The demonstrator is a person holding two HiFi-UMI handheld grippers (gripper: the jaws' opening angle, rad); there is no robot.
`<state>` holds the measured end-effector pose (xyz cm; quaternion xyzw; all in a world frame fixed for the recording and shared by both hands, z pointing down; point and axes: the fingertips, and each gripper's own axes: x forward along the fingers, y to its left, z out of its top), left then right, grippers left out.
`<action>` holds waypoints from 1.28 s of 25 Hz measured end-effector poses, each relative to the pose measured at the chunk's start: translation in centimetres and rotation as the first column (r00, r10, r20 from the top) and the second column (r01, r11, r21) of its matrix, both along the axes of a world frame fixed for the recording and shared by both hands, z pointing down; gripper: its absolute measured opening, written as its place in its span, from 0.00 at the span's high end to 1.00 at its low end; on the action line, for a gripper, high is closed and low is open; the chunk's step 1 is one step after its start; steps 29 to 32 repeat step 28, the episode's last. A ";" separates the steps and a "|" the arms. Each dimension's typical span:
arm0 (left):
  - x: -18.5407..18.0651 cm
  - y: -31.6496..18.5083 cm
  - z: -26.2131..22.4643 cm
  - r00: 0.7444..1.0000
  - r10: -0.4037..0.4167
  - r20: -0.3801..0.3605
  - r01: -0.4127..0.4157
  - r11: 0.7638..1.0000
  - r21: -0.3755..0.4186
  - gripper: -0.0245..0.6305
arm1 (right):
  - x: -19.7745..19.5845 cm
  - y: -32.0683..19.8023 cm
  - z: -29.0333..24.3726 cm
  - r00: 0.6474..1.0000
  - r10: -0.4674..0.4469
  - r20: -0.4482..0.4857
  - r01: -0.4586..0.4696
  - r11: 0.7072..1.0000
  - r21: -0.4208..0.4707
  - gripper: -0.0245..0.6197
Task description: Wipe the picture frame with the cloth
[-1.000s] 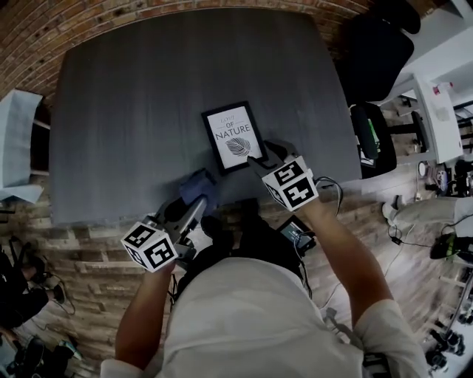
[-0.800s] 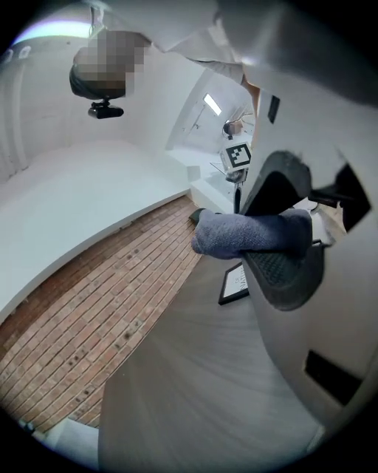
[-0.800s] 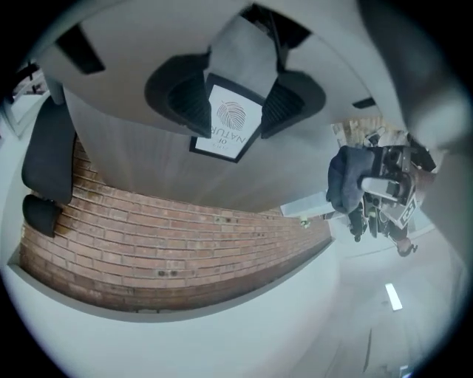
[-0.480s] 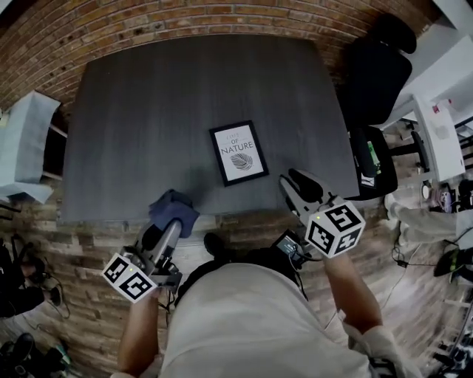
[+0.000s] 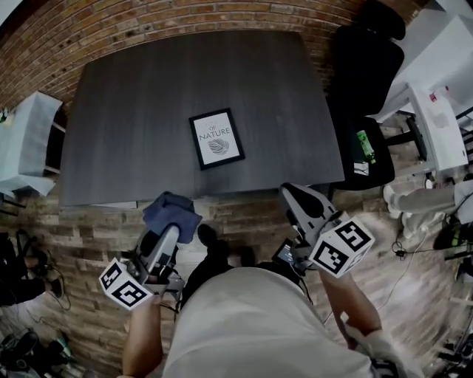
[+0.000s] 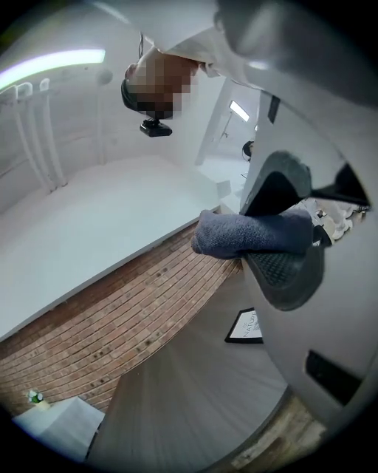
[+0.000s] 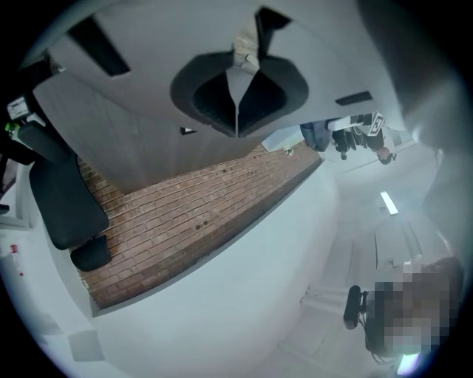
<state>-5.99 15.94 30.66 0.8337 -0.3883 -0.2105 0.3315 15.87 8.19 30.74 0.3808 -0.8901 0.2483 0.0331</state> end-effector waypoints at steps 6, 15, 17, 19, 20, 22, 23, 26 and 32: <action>4.6 4.1 -0.8 1.000 -0.020 0.024 0.019 1.000 0.014 0.78 | 3.9 3.7 -2.0 0.994 -0.043 0.096 0.043 0.999 0.012 0.94; 9.5 7.5 -1.4 0.998 -0.009 0.063 0.009 1.000 0.004 0.78 | 9.0 5.9 -2.9 0.989 -0.035 0.143 0.033 0.999 0.013 0.94; 10.1 7.3 -1.6 0.998 -0.003 0.070 0.002 1.000 0.006 0.78 | 9.3 6.2 -3.5 0.992 -0.048 0.119 0.042 0.998 0.051 0.94; 10.3 7.1 -1.8 0.997 0.007 0.078 -0.008 1.000 0.011 0.78 | 8.9 6.8 -4.2 0.995 -0.072 0.071 0.064 0.992 0.107 0.94; 10.2 7.0 -1.9 0.997 0.012 0.079 -0.013 1.000 0.014 0.78 | 8.5 7.3 -4.5 0.995 -0.086 0.040 0.080 0.987 0.138 0.94; 10.1 7.2 -2.1 0.997 0.022 0.079 -0.023 1.000 0.018 0.78 | 7.5 8.4 -5.2 0.994 -0.111 -0.021 0.113 0.975 0.191 0.94; 10.1 7.4 -2.2 0.996 0.027 0.080 -0.028 0.999 0.019 0.78 | 7.1 9.0 -5.4 0.992 -0.120 -0.043 0.126 0.970 0.209 0.94; 9.9 7.8 -2.3 0.996 0.041 0.083 -0.043 0.999 0.025 0.78 | 6.0 9.9 -6.2 0.988 -0.138 -0.066 0.150 0.960 0.236 0.94; 9.6 8.1 -2.3 0.995 0.047 0.084 -0.050 0.998 0.027 0.78 | 5.3 10.3 -6.6 0.987 -0.147 -0.069 0.159 0.956 0.245 0.94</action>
